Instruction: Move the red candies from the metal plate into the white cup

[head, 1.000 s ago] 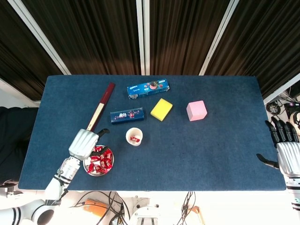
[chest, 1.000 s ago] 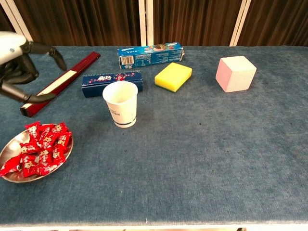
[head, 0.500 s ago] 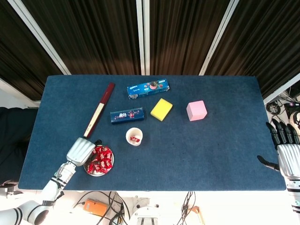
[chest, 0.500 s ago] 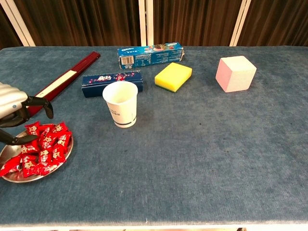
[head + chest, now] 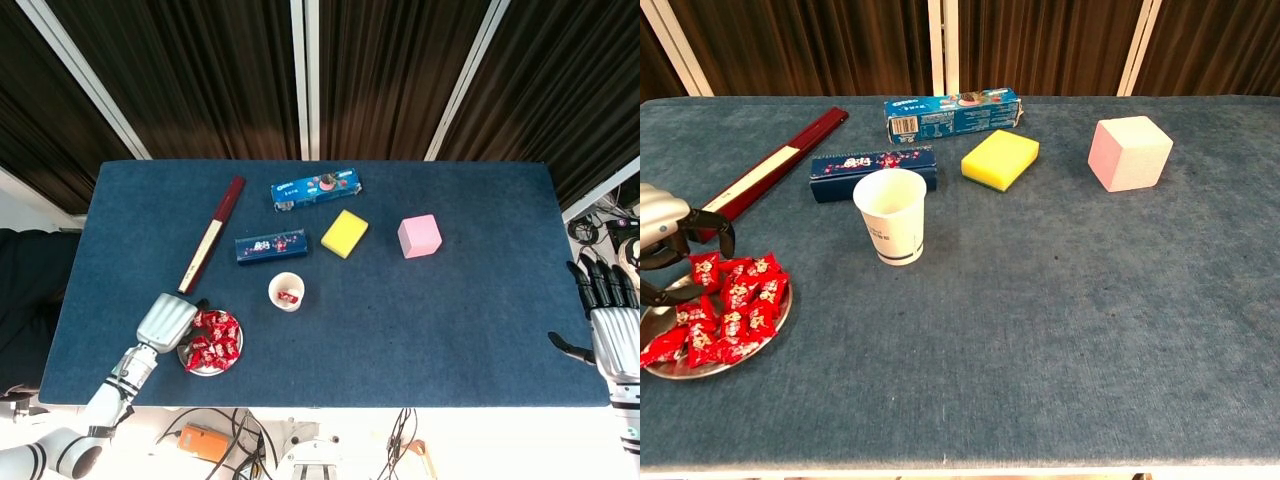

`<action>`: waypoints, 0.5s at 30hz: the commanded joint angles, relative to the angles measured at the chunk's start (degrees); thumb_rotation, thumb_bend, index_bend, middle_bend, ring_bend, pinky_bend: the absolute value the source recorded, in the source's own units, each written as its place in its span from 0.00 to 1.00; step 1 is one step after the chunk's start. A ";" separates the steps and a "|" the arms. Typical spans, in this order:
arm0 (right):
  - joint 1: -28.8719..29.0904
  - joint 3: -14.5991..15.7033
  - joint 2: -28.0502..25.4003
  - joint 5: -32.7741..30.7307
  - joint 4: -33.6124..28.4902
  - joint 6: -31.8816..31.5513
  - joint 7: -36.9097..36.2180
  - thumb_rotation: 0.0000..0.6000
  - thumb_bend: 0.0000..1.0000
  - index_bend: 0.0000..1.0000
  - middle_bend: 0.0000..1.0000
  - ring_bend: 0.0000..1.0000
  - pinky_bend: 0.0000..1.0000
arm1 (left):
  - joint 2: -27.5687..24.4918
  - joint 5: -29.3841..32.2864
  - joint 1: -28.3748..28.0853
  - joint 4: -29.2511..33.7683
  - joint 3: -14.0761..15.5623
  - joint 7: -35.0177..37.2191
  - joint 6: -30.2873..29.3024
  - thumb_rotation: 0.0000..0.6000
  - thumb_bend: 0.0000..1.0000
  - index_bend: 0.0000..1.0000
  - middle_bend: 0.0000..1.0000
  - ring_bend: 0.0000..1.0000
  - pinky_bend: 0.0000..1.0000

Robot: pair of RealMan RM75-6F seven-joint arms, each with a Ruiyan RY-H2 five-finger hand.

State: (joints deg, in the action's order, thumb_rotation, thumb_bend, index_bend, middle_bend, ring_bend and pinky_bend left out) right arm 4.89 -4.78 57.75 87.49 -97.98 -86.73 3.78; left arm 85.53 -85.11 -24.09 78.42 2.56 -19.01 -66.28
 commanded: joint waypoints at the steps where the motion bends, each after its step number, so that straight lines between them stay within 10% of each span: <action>1: 0.08 0.01 -0.03 -0.09 -0.15 0.22 0.14 1.00 0.24 0.00 0.04 0.00 0.03 | 0.25 0.16 -0.04 -0.74 -0.11 0.17 0.38 1.00 0.29 0.46 0.95 0.84 0.83; 15: -0.01 -0.13 -0.05 -0.31 0.11 0.08 -0.29 1.00 0.24 0.00 0.04 0.00 0.04 | -1.63 -1.60 -0.39 2.58 -0.90 0.90 -1.05 1.00 0.44 0.55 0.95 0.84 0.83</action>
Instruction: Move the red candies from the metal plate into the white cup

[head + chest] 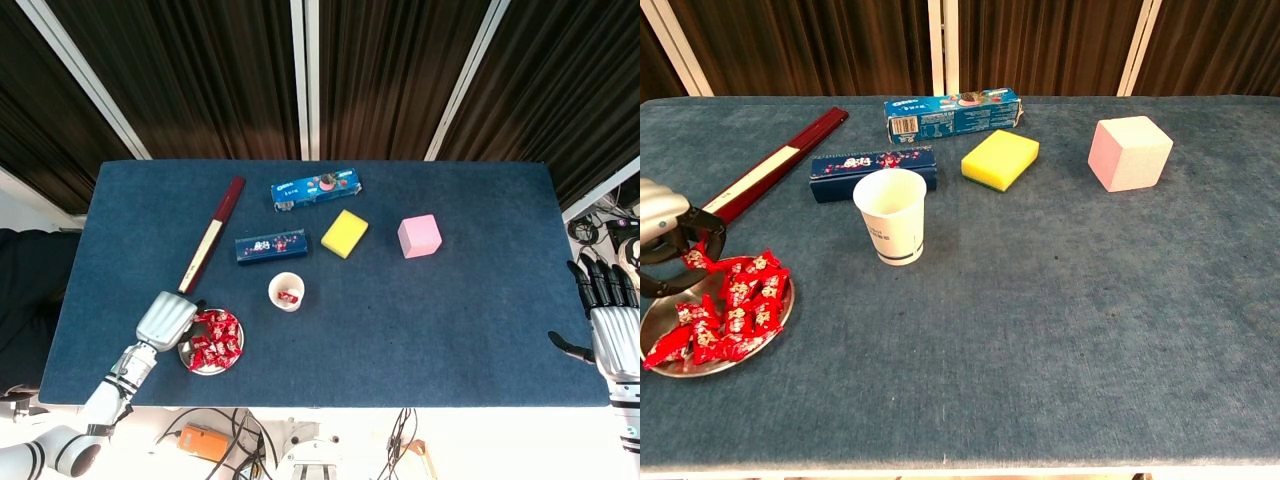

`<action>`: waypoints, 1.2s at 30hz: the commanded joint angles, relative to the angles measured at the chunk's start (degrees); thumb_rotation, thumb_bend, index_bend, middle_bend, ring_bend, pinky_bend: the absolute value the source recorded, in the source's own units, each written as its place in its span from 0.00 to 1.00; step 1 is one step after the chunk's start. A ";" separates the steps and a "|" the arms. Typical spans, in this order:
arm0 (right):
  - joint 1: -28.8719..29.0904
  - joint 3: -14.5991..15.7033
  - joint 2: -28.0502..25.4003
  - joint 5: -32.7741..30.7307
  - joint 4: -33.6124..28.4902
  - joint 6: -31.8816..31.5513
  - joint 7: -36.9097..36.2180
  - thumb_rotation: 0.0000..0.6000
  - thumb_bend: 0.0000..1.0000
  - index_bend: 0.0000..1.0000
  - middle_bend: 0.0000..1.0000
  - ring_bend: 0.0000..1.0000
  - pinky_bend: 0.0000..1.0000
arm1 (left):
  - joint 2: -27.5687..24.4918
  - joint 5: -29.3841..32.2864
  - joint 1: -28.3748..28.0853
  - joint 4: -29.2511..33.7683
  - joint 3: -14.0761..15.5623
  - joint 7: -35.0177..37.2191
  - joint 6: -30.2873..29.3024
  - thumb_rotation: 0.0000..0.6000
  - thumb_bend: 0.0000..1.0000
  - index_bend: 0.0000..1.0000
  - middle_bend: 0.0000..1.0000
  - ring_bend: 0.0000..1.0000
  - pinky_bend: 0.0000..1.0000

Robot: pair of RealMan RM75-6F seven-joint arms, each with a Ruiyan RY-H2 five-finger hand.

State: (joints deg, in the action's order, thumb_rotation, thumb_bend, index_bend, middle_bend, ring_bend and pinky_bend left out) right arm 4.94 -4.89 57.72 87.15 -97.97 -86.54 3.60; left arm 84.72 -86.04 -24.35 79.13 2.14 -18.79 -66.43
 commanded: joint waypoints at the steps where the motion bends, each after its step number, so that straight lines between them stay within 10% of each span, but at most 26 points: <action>1: -0.12 -0.03 -0.03 0.02 0.23 -0.23 -0.27 1.00 0.24 0.00 0.04 0.00 0.04 | -1.25 -1.14 -0.26 3.22 -0.92 1.34 -1.62 1.00 0.44 0.55 0.95 0.84 0.83; 11: -0.57 0.07 0.20 -0.33 1.96 -0.48 -2.44 1.00 0.24 0.00 0.04 0.00 0.04 | -1.63 -2.23 -7.31 15.05 -7.97 5.93 1.30 1.00 0.42 0.55 0.95 0.85 0.83; 21: -0.89 -0.06 0.06 -0.88 3.16 -0.56 -3.90 1.00 0.24 0.00 0.04 0.00 0.05 | 4.24 9.43 -16.08 14.24 -14.81 -0.26 11.71 1.00 0.40 0.53 0.95 0.85 0.83; 36: -0.72 -0.24 0.03 -0.98 3.54 -0.20 -4.36 1.00 0.24 0.00 0.04 0.00 0.05 | 1.82 15.11 -14.80 18.34 -13.22 -7.75 5.79 1.00 0.17 0.29 0.95 0.85 0.83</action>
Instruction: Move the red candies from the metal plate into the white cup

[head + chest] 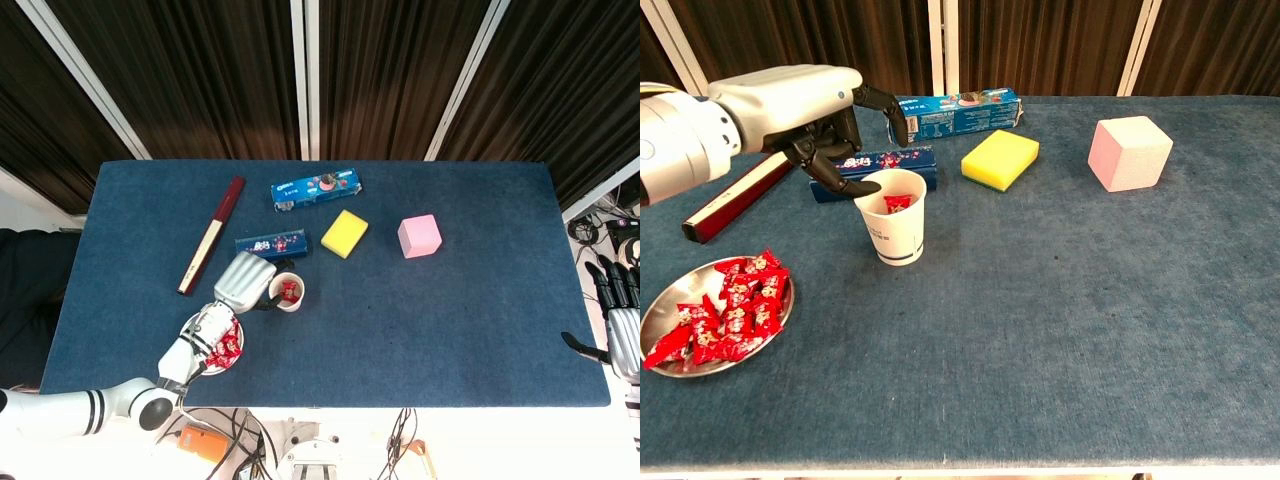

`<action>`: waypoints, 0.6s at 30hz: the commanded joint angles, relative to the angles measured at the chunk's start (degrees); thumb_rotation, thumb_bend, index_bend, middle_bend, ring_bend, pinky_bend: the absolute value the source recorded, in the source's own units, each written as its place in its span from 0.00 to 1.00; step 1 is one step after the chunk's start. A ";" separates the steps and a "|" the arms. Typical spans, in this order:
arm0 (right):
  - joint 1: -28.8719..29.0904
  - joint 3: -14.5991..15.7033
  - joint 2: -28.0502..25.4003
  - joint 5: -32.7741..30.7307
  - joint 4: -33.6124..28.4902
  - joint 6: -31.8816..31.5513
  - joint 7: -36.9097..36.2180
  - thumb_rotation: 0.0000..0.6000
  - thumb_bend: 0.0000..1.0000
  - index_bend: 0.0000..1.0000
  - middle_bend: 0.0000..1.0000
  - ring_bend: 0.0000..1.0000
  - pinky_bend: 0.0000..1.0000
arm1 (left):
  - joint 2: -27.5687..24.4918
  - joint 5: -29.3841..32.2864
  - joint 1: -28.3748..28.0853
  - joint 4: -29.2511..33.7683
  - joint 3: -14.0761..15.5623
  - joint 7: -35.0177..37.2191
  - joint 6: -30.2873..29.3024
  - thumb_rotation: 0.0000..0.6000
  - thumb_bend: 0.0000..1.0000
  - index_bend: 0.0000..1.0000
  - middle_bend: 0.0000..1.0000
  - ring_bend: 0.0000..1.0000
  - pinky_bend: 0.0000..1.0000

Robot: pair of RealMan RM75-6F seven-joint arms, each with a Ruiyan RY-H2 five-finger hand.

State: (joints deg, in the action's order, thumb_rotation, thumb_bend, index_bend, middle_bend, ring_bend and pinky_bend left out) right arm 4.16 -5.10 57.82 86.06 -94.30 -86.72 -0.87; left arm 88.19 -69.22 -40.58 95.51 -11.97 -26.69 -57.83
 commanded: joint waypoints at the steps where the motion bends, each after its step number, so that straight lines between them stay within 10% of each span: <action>1: 0.11 -0.07 -0.11 0.16 -0.23 -0.02 0.20 1.00 0.24 0.00 0.04 0.00 0.05 | -2.39 -2.60 2.15 2.70 1.25 0.55 -4.03 1.00 0.17 0.29 0.95 0.85 0.83; 11: 0.52 -0.33 -0.41 1.23 -1.18 -0.48 0.83 1.00 0.24 0.00 0.04 0.00 0.05 | -10.65 -15.46 12.20 4.25 10.02 9.78 -16.05 1.00 0.24 0.38 0.95 0.85 0.82; 18: 0.65 -0.13 -0.48 2.32 -1.94 -0.84 1.52 1.00 0.24 0.00 0.04 0.00 0.05 | -8.13 -16.89 12.98 -2.56 13.95 11.54 -12.05 1.00 0.27 0.40 0.95 0.85 0.82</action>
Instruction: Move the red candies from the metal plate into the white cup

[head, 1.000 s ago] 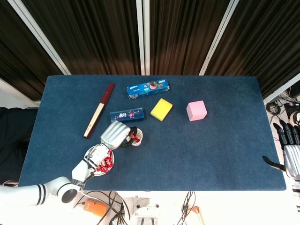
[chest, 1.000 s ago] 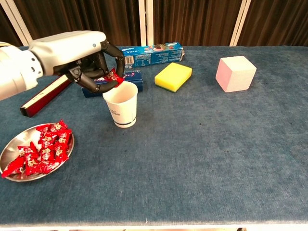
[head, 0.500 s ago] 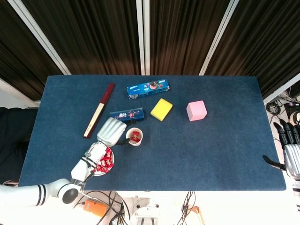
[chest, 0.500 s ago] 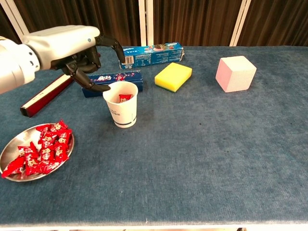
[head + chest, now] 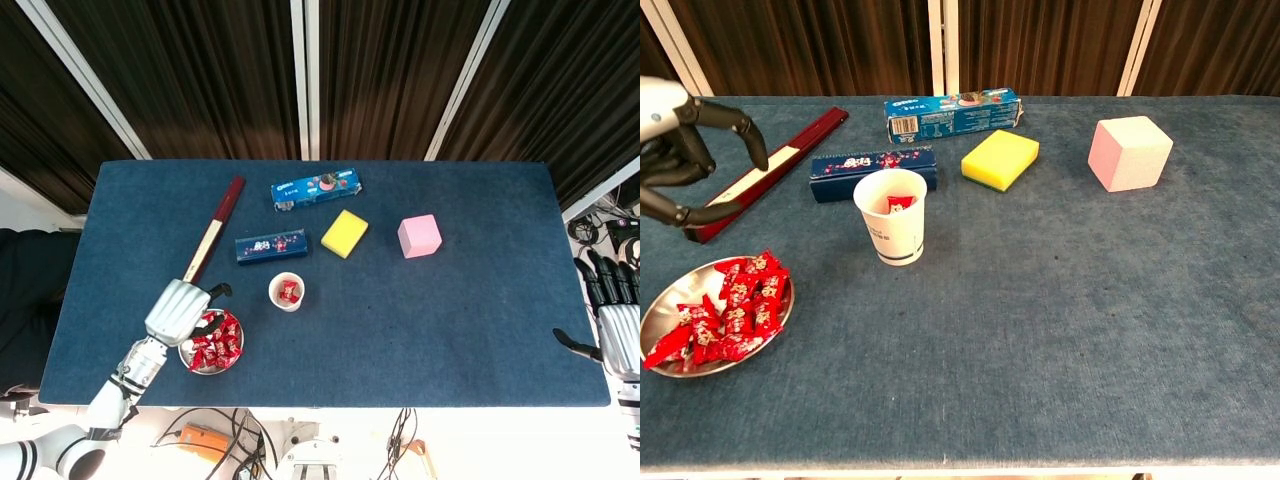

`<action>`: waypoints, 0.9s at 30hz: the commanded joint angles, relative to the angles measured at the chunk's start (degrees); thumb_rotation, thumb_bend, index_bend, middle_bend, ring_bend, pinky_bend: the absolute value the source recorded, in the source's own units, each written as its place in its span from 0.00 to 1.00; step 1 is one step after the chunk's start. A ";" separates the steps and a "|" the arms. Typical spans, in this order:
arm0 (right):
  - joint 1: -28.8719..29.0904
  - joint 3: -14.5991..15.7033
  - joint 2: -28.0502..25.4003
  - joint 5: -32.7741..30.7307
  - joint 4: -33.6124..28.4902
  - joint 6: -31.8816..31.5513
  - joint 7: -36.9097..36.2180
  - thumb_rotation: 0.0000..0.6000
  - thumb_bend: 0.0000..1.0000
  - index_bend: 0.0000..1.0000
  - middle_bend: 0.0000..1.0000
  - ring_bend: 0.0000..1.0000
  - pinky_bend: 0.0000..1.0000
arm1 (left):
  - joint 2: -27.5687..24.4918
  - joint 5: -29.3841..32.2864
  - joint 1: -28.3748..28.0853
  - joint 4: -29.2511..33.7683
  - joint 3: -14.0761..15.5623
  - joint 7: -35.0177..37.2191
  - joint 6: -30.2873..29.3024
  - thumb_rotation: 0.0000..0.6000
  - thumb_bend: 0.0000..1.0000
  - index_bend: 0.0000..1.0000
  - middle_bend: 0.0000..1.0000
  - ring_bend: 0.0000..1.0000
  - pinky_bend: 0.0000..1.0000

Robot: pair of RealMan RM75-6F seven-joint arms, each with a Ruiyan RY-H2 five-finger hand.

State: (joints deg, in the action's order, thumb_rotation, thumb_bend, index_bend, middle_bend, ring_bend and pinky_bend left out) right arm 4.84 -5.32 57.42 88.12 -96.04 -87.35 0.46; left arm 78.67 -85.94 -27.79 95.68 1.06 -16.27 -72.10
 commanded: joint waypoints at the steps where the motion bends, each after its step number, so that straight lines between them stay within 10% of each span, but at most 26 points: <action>1: -0.11 0.13 -0.14 0.38 -0.30 -0.35 0.26 1.00 0.24 0.00 0.04 0.00 0.05 | 1.94 -0.11 -0.01 -3.59 0.84 1.40 2.77 1.00 0.27 0.40 0.95 0.85 0.82; 27: -1.36 0.57 -0.52 0.37 -0.63 -1.66 0.20 1.00 0.24 0.00 0.04 0.00 0.05 | 6.10 4.28 -2.69 -12.25 -0.15 -1.13 12.13 1.00 0.29 0.41 0.95 0.85 0.82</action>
State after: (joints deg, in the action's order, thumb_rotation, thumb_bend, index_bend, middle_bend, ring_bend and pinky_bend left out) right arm 3.48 -4.75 56.90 88.48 -96.68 -89.00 0.67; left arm 84.75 -81.68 -30.50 83.50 0.88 -17.39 -60.01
